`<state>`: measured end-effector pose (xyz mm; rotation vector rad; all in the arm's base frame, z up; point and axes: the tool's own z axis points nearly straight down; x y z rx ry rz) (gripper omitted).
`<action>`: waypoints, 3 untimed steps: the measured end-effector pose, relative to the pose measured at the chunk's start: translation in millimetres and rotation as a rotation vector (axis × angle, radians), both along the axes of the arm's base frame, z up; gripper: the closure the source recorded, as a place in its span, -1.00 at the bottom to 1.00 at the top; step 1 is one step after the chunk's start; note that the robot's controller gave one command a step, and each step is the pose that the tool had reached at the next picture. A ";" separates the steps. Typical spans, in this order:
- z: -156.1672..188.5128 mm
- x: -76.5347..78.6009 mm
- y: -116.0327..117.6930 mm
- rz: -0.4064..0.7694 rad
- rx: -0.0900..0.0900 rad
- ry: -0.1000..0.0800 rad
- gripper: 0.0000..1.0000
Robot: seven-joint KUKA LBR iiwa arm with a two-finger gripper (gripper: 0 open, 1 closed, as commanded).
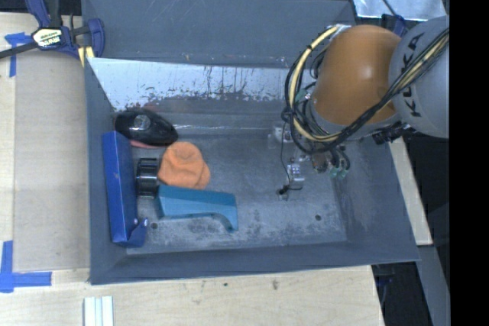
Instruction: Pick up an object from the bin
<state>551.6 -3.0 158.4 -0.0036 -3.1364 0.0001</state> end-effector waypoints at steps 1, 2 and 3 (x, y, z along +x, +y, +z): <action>4.8 1.8 0.0 0.000 0.000 -0.009 -1.00; -36.5 7.2 43.1 0.092 -0.001 -0.012 -1.00; -43.4 4.5 79.8 0.237 0.001 -0.009 -1.00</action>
Offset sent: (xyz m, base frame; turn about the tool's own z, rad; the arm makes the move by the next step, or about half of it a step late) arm 0.0100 0.0975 -0.0884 -0.1998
